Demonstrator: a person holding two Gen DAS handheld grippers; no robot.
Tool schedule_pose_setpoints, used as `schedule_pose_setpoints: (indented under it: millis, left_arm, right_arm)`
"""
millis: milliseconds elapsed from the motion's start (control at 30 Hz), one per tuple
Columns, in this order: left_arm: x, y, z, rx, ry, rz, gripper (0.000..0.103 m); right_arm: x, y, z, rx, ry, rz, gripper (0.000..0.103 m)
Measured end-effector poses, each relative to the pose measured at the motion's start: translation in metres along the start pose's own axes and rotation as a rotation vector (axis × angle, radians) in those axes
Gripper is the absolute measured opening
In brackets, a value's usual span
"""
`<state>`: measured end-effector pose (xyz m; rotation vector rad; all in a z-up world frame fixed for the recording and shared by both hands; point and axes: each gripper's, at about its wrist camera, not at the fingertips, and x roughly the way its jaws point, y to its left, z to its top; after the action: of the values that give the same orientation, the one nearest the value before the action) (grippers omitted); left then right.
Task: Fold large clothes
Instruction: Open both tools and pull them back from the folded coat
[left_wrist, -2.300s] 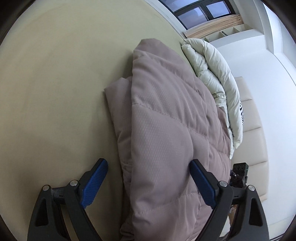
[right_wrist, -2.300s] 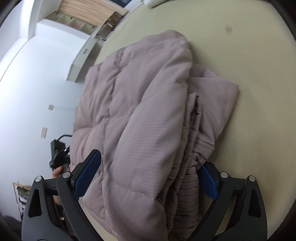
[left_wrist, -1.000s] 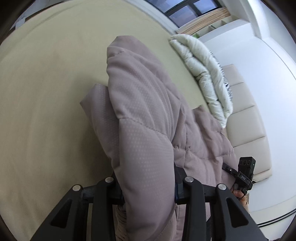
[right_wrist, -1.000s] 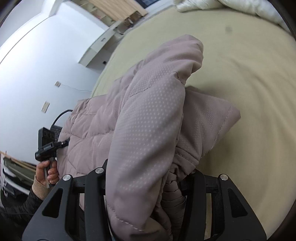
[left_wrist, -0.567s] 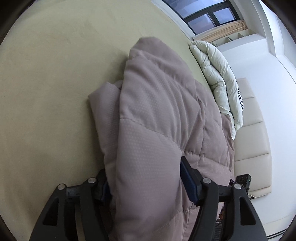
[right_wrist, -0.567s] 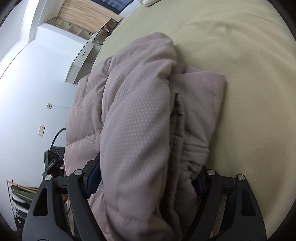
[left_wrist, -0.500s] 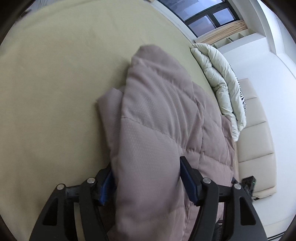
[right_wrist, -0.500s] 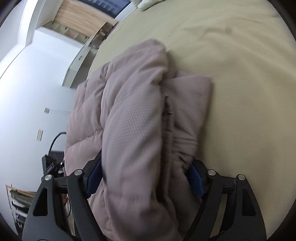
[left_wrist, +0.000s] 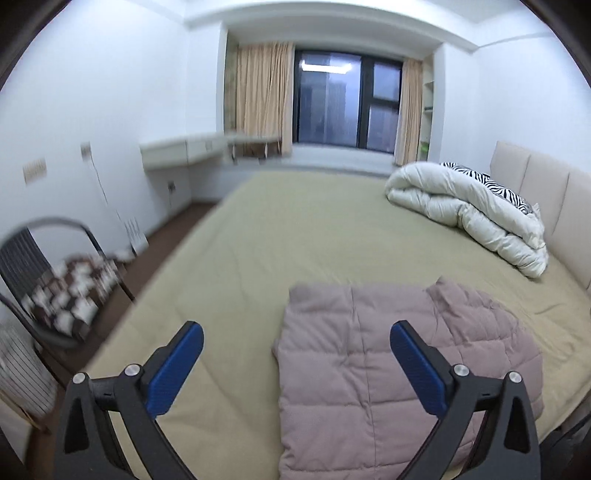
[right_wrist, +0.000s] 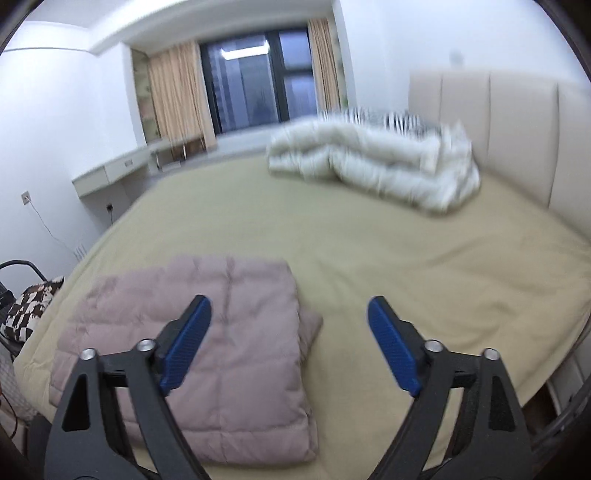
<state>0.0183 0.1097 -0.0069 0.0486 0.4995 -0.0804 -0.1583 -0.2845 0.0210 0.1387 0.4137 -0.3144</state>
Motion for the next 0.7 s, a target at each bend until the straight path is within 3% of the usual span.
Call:
schedule_pose_setpoints:
  millis: [67,100,200,267,333,433,567,700]
  left_arm:
    - [-0.023,-0.02,0.014,0.044,-0.074,0.076,0.103]
    - [-0.037,-0.029,0.021,0.06,-0.118,0.114,0.103]
    - [-0.072,-0.043,0.04,0.093,-0.217,0.183,0.103]
    - [-0.083,-0.053,0.048,0.124,-0.226,0.265,0.103]
    - [-0.088,-0.058,0.055,0.15,-0.186,0.257,0.103]
    - [-0.097,-0.055,0.058,0.076,-0.113,0.199,0.103]
    - [-0.091,-0.057,0.06,0.017,0.014,0.116,0.103]
    - [-0.075,-0.071,0.051,0.027,0.146,0.093,0.103]
  right_arm:
    - [-0.024,0.027,0.019,-0.056,-0.087,0.008,0.096]
    - [-0.028,0.037,0.033,-0.085,-0.085,-0.005,0.103]
    - [-0.047,0.058,0.054,-0.147,-0.047,-0.023,0.103]
    - [-0.06,0.067,0.067,-0.144,-0.044,-0.056,0.103]
    - [-0.075,0.07,0.08,-0.108,-0.036,-0.021,0.103]
    - [-0.094,0.075,0.09,-0.026,-0.011,0.0,0.103]
    - [-0.1,0.096,0.093,-0.039,0.097,-0.054,0.103]
    - [-0.095,0.107,0.075,-0.024,0.204,-0.038,0.103]
